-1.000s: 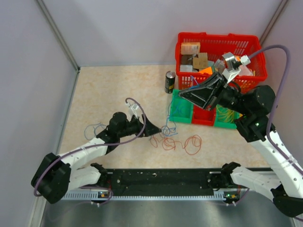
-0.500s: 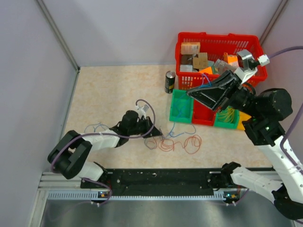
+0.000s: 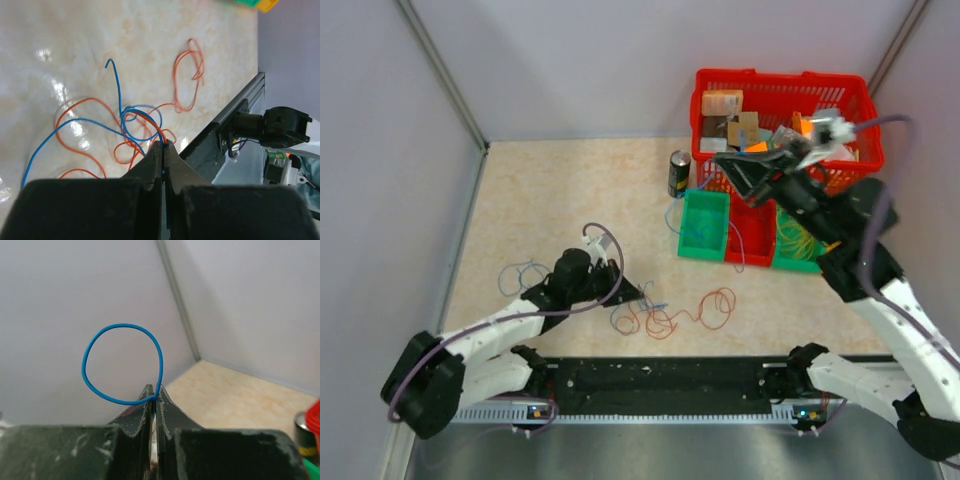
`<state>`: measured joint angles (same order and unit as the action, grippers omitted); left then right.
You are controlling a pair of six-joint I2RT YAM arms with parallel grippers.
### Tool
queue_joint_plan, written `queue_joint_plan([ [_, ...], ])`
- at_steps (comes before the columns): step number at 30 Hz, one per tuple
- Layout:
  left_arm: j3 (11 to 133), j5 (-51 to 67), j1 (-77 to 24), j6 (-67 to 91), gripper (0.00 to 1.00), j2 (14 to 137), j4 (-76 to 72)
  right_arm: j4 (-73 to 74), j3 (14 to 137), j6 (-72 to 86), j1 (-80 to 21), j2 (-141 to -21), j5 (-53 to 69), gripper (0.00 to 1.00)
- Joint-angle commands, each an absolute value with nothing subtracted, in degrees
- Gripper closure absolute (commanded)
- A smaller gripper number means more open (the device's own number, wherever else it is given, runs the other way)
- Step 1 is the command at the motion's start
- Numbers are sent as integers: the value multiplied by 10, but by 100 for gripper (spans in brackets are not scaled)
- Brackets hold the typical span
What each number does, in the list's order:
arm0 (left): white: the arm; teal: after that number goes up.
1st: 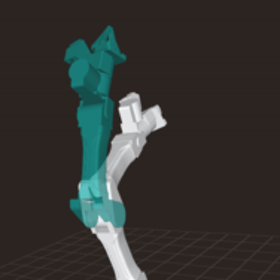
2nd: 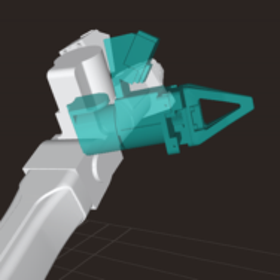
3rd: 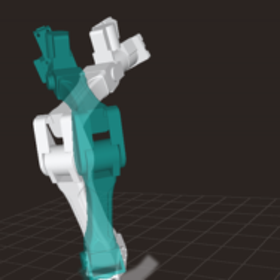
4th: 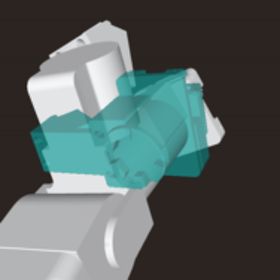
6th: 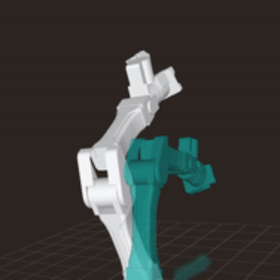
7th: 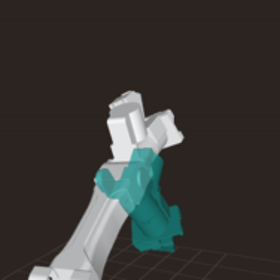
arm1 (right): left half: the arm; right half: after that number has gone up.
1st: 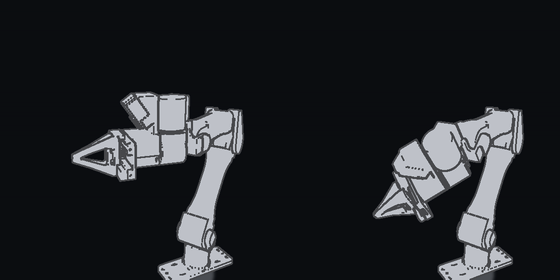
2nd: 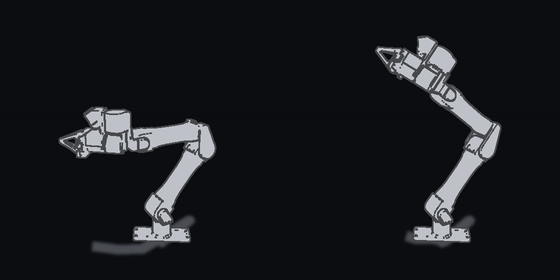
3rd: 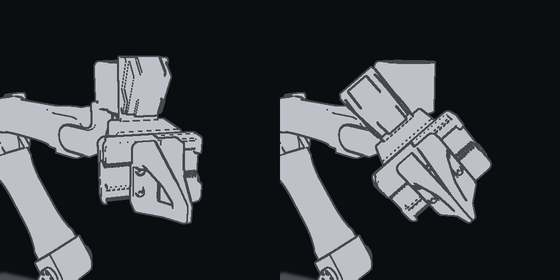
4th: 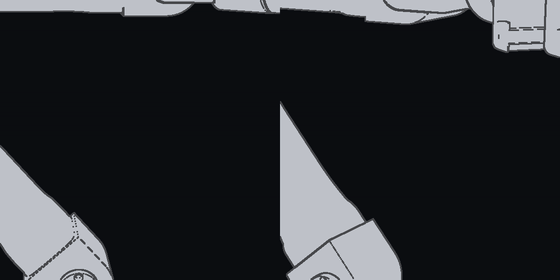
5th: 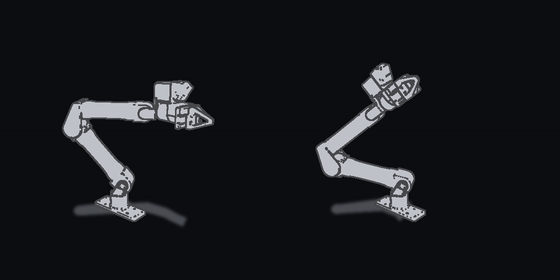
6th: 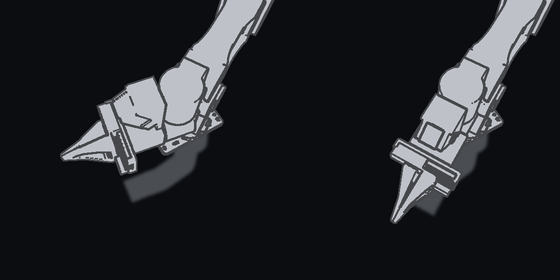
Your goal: Untangle the cables
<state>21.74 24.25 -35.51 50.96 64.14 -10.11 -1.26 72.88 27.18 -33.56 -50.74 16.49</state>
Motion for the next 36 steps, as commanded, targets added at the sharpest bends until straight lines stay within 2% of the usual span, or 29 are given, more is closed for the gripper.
queue_joint_plan([
  [1, 280, 199, -355, 448, 100, 536, -3, -90, 629, 156, -331, -604, 49, 100],
  [5, 323, 181, -356, 421, 100, 485, 66, -213, 565, 97, -323, -665, 13, 100],
  [9, 333, 185, -355, 416, 100, 468, 91, -264, 542, 61, -321, -707, -43, 100],
  [18, 316, 195, -355, 416, 100, 496, 91, -317, 449, 84, -303, -728, -143, 100],
  [20, 326, 193, -355, 413, 90, 511, 106, -317, 443, 82, -303, -742, -153, 100],
  [22, 341, 175, -356, 403, 73, 519, 128, -316, 446, 75, -303, -762, -142, 100],
  [24, 358, 135, -355, 392, 46, 512, 156, -296, 454, 76, -303, -786, -144, 100],
  [26, 375, 101, -349, 395, 32, 508, 180, -260, 470, 90, -303, -811, -166, 100],
  [28, 410, 70, -333, 384, 29, 515, 233, -223, 487, 103, -303, -831, -177, 100],
  [32, 478, -85, -300, 410, 25, 540, 360, -184, 505, 125, -303, -869, -162, 100],
  [35, 493, -109, -249, 438, 13, 554, 388, -174, 511, 129, -306, -894, -145, 100],
  [36, 490, -99, -227, 445, 12, 555, 388, -166, 513, 129, -308, -902, -145, 100],
])
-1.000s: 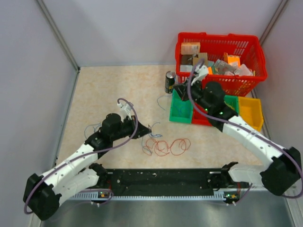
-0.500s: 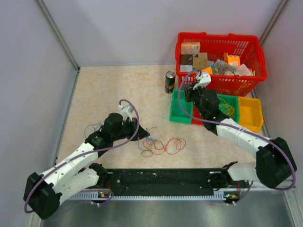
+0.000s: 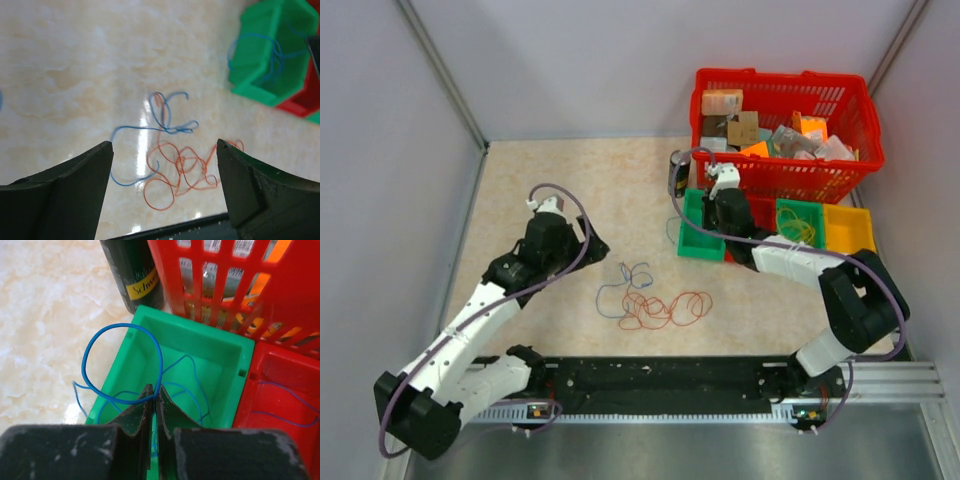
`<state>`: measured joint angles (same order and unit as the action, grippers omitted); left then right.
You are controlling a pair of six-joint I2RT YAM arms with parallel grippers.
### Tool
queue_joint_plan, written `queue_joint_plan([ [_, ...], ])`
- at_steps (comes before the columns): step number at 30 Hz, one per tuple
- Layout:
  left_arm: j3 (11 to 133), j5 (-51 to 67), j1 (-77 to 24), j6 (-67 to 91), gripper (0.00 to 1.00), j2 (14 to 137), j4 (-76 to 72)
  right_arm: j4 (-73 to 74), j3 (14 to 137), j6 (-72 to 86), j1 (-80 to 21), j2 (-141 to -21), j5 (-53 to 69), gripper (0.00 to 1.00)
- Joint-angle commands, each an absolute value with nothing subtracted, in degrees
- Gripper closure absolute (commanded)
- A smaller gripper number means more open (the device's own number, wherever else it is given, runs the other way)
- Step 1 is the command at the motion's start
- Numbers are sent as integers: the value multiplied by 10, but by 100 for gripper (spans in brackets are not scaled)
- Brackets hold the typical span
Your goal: Untangle the cables
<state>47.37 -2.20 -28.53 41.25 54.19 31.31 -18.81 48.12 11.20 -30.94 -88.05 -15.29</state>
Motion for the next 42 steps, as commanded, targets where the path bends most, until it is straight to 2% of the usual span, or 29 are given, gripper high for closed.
queue_joint_plan([
  [1, 486, -81, -200, 454, 11, 556, 386, -152, 521, 129, -308, -910, -151, 100],
  [6, 443, -8, -68, 489, 12, 541, 367, -40, 583, 134, -316, -973, -259, 100],
  [9, 419, -4, -26, 503, 12, 524, 355, -23, 587, 121, -319, -1000, -311, 100],
  [13, 408, -37, -4, 502, 11, 522, 346, -25, 595, 94, -321, -1019, -270, 100],
  [18, 412, -19, 54, 488, 11, 573, 339, -1, 620, 88, -340, -1028, -258, 92],
  [20, 417, -17, 68, 476, 11, 598, 336, 36, 630, 88, -347, -1017, -262, 85],
  [24, 410, -36, 92, 464, 11, 634, 320, 100, 653, 103, -357, -972, -264, 51],
  [27, 401, -41, 102, 462, 12, 650, 304, 133, 652, 110, -362, -919, -253, 33],
  [31, 407, -46, 103, 462, 17, 685, 306, 134, 621, 104, -364, -838, -200, 23],
  [39, 435, -14, 102, 460, 28, 799, 279, 134, 569, 123, -366, -719, -130, 22],
  [40, 435, -4, 102, 466, 32, 812, 272, 134, 563, 127, -368, -708, -127, 22],
  [42, 425, 50, 101, 466, 55, 827, 242, 134, 556, 132, -370, -687, -120, 22],
])
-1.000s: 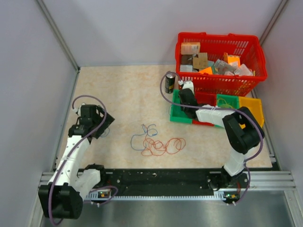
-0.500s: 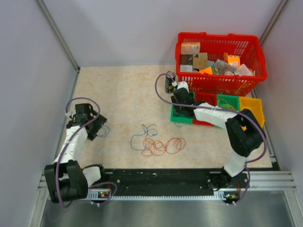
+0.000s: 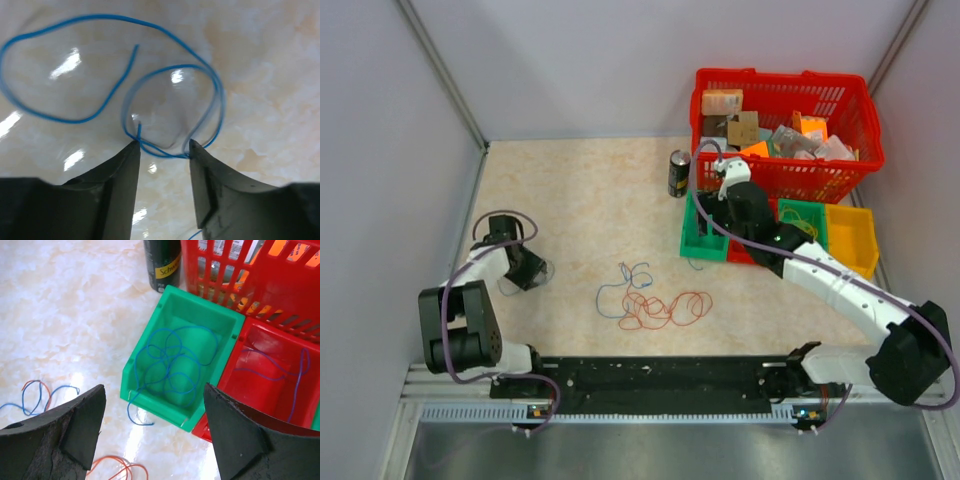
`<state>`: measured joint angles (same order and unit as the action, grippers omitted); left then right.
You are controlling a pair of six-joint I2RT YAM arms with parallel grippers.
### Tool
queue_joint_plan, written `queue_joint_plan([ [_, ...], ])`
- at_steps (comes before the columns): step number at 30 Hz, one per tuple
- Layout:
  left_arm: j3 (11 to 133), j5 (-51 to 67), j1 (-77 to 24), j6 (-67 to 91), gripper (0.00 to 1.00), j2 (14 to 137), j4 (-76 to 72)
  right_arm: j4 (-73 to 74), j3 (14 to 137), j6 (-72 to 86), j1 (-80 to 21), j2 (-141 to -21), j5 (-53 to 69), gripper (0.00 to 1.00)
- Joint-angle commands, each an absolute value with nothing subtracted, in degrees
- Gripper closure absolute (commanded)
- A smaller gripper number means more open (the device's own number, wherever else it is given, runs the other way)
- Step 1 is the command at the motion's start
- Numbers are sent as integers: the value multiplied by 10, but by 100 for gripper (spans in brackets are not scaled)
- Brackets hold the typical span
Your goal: Untangle the cables
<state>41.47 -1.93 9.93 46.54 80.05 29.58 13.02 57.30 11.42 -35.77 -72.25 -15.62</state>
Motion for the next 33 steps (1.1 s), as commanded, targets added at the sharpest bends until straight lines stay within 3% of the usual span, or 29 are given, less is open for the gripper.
queue_joint_plan([
  [1, 421, 67, 100, 466, 62, 831, 229, 134, 553, 135, -371, -679, -113, 22],
  [5, 415, 135, 92, 446, 97, 819, 207, 127, 541, 146, -374, -655, -47, 20],
  [7, 404, 216, 91, 429, 100, 789, 178, 104, 525, 154, -374, -648, 10, 19],
  [10, 365, 409, 85, 431, 100, 735, 73, 58, 498, 182, -375, -654, 76, 17],
  [14, 353, 515, 18, 441, 100, 659, -18, -25, 468, 220, -377, -668, 171, 15],
  [20, 379, 524, -117, 430, 100, 569, -29, -120, 446, 236, -391, -664, 290, 14],
  [26, 413, 508, -224, 435, 100, 560, -65, -124, 439, 278, -391, -628, 268, 13],
  [33, 439, 478, -293, 406, 100, 578, -72, -133, 386, 602, -315, -583, 277, 11],
])
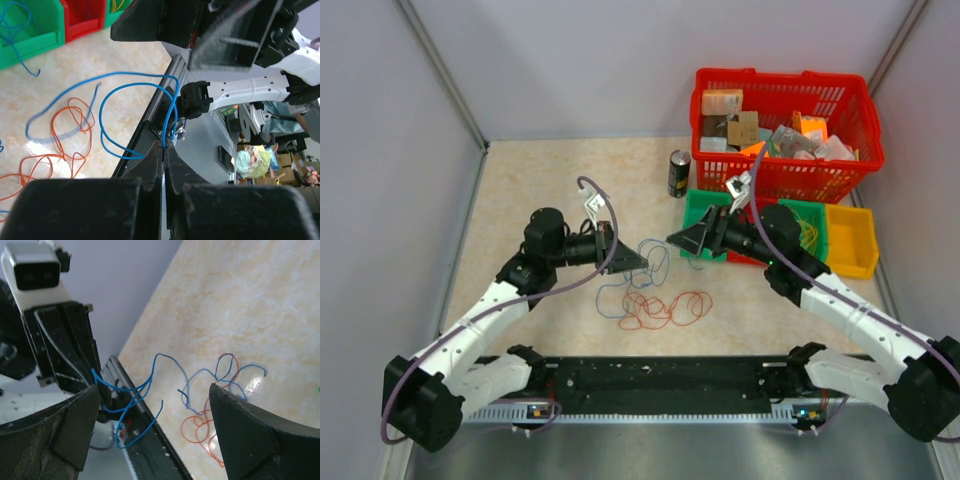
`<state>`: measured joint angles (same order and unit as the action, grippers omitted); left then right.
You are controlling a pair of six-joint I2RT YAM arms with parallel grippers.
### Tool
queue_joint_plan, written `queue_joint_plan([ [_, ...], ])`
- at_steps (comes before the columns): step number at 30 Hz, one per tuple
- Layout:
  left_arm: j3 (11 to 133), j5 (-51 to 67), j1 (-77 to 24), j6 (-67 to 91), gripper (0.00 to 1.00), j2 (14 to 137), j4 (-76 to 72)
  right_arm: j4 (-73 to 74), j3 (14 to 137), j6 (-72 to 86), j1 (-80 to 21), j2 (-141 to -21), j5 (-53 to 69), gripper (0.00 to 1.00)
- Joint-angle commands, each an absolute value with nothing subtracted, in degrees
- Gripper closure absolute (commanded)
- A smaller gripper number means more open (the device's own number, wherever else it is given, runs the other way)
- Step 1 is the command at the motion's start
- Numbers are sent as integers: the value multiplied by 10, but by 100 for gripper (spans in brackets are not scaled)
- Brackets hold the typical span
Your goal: Untangle the cables
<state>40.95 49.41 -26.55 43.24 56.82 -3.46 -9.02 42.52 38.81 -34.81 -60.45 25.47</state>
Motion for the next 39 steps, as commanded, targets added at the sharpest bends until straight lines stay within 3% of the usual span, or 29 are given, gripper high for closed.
queue_joint_plan([
  [1, 441, 475, -301, 401, 100, 582, -73, -143, 381, 626, -315, -584, 290, 11],
  [10, 461, 396, -361, 342, 100, 599, -19, -197, 337, 802, -333, -563, 303, 12],
  [14, 446, 379, -365, 350, 100, 595, -25, -273, 291, 914, -353, -567, 294, 17],
  [17, 438, 367, -373, 352, 100, 593, -27, -354, 262, 973, -359, -579, 298, 31],
  [26, 439, 365, -390, 341, 100, 601, -19, -395, 248, 989, -359, -591, 273, 67],
  [29, 438, 377, -394, 338, 100, 602, -18, -406, 255, 990, -359, -608, 281, 82],
  [31, 438, 380, -396, 334, 100, 599, -14, -430, 253, 991, -358, -620, 282, 98],
  [37, 434, 356, -396, 307, 100, 576, 30, -397, 292, 912, -352, -631, 280, 100],
  [39, 437, 329, -396, 298, 83, 569, 54, -344, 316, 862, -348, -626, 274, 100],
])
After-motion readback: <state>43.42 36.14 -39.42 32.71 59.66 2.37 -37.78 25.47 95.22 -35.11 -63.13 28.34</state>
